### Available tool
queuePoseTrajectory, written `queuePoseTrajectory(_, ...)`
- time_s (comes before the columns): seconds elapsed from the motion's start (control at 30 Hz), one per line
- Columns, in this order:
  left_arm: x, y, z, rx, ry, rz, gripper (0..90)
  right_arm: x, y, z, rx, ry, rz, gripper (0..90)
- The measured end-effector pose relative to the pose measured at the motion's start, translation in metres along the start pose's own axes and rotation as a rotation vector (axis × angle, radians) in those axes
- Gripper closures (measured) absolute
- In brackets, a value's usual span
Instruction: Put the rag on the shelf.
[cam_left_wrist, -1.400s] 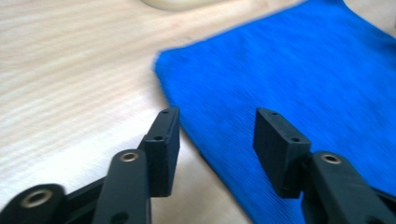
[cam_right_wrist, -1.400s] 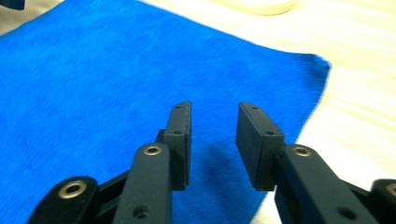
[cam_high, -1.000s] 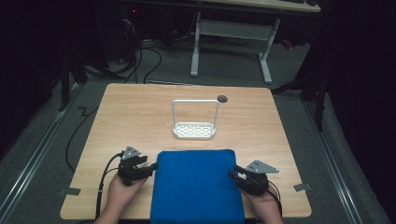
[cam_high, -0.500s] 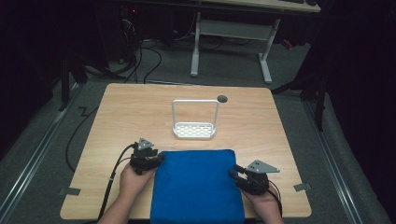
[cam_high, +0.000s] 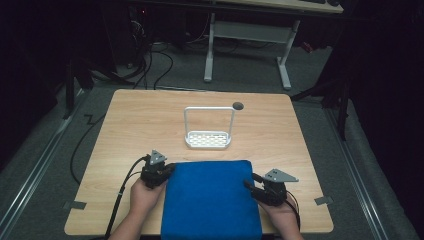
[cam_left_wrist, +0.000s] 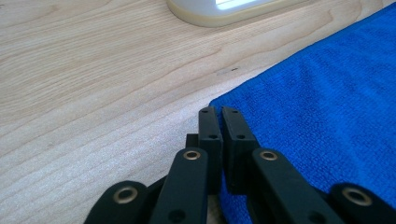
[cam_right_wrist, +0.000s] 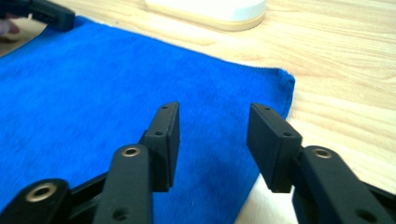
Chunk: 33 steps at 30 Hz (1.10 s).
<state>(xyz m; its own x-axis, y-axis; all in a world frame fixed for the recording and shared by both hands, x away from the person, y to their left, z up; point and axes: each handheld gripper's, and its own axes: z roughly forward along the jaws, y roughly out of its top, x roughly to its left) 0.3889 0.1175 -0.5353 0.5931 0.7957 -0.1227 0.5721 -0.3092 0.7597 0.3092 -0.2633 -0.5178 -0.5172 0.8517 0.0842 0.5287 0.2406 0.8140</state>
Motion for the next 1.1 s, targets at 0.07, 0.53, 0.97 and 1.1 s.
queuePoseTrajectory(0.07, 0.0, 0.0, 0.0, 0.003, 0.0, 0.003, 87.7, -0.001, 0.002, 0.003, -0.002, 0.0, 0.002, 53.1)
queuePoseTrajectory(0.53, 0.004, 0.0, 0.0, 0.001, -0.031, -0.033, 87.4, -0.024, 0.048, 0.049, 0.021, -0.131, 0.048, 51.8)
queuePoseTrajectory(0.97, 0.005, 0.0, -0.001, 0.001, -0.036, -0.041, 86.9, -0.031, 0.029, 0.059, 0.118, -0.116, 0.041, 49.8)
queuePoseTrajectory(1.1, 0.005, -0.001, -0.001, 0.001, -0.036, -0.042, 86.9, -0.026, 0.029, 0.06, 0.119, -0.131, 0.003, 58.2)
